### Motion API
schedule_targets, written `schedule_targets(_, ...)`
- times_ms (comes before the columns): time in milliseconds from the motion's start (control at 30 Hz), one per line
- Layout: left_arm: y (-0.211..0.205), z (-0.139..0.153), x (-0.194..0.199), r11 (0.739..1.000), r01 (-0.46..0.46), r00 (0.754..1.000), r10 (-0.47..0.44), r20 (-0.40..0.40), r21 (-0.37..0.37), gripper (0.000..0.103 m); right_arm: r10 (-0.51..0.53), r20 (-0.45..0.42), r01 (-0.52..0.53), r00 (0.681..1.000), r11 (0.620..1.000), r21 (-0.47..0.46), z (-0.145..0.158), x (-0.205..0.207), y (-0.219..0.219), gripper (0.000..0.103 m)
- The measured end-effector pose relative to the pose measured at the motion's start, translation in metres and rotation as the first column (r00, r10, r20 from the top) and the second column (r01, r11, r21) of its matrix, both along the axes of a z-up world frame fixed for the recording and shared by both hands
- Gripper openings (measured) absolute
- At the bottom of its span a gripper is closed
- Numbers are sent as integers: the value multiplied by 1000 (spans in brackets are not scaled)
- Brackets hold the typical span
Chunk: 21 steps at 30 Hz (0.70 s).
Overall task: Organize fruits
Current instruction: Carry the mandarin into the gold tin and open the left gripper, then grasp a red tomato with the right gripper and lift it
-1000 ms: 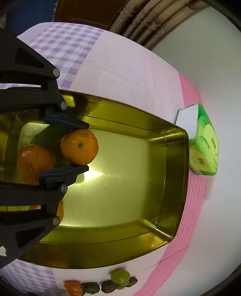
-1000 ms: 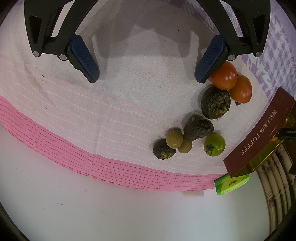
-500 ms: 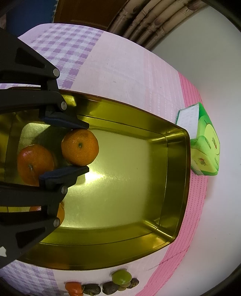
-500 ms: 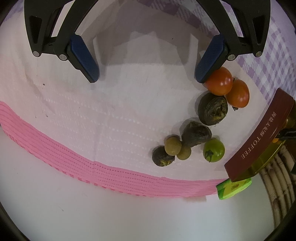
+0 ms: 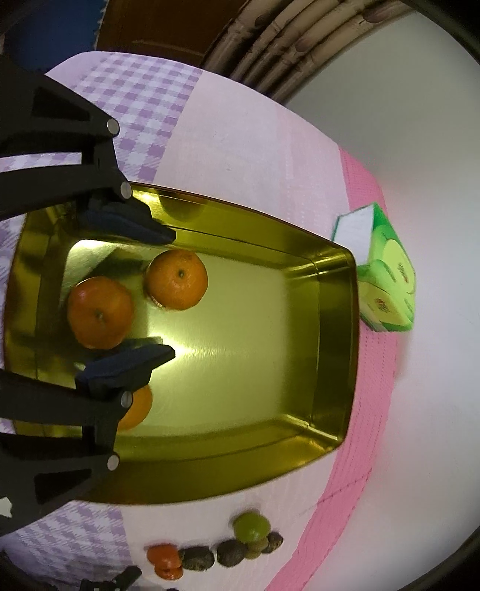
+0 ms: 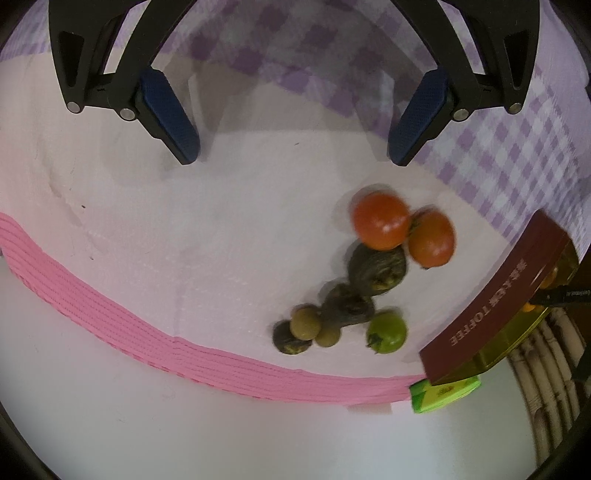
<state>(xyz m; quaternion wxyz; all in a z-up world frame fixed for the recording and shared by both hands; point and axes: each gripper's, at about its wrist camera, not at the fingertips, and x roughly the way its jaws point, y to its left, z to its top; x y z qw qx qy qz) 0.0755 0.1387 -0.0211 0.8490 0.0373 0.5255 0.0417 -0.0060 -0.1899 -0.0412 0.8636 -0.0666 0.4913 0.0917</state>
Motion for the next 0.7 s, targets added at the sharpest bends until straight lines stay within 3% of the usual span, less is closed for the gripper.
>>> schedule_targets(167,-1,11,-16,1000,8,1000,-8,29,-15,66,35,-5,-35,999,999,-2,4,3,12,84)
schedule_targets(700,17,30,-44,996,-38,997,43,71,-79,75,99,-19,-99,995,995,-8,8,18,42,40)
